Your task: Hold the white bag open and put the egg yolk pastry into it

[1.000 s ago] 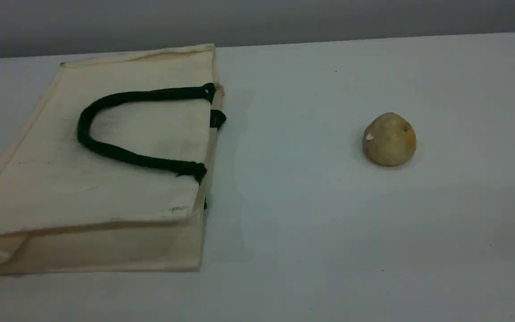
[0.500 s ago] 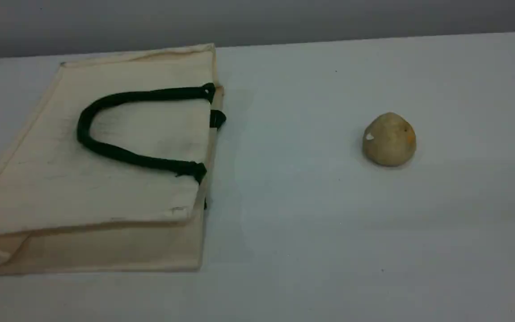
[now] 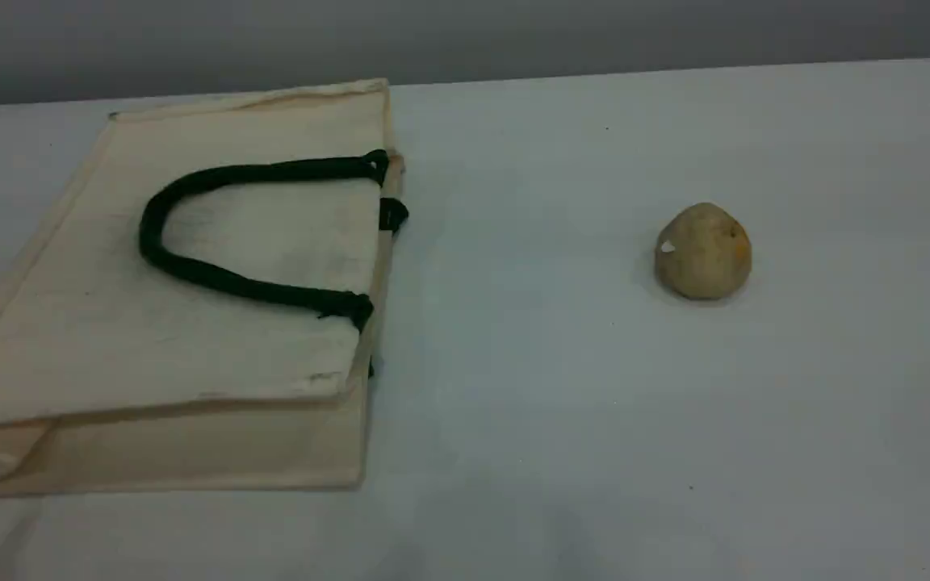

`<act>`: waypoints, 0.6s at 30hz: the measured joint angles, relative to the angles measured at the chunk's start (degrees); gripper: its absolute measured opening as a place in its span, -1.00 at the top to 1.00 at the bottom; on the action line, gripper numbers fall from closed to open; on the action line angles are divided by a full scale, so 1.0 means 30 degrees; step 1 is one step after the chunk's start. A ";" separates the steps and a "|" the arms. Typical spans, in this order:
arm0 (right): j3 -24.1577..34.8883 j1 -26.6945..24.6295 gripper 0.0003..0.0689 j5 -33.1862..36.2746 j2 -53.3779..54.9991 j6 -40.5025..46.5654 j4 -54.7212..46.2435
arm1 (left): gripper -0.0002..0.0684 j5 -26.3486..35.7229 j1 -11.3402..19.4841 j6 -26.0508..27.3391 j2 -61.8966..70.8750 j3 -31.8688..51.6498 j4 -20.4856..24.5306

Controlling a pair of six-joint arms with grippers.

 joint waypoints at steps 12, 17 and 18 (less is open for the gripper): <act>-0.0004 0.0000 -0.65 -0.2505 0.6556 -0.1053 0.0298 | -0.61 -0.2728 0.0000 0.0017 1.0282 -0.2659 -0.0066; -0.0004 0.0000 -0.65 -0.3172 0.7827 -0.1028 0.0335 | -0.61 -0.3953 0.0000 0.0017 1.3511 -0.3344 -0.0394; -0.0004 0.0000 -0.65 -0.3309 0.7922 -0.1012 0.0360 | -0.61 -0.4144 0.0000 0.0042 1.4114 -0.3513 -0.0612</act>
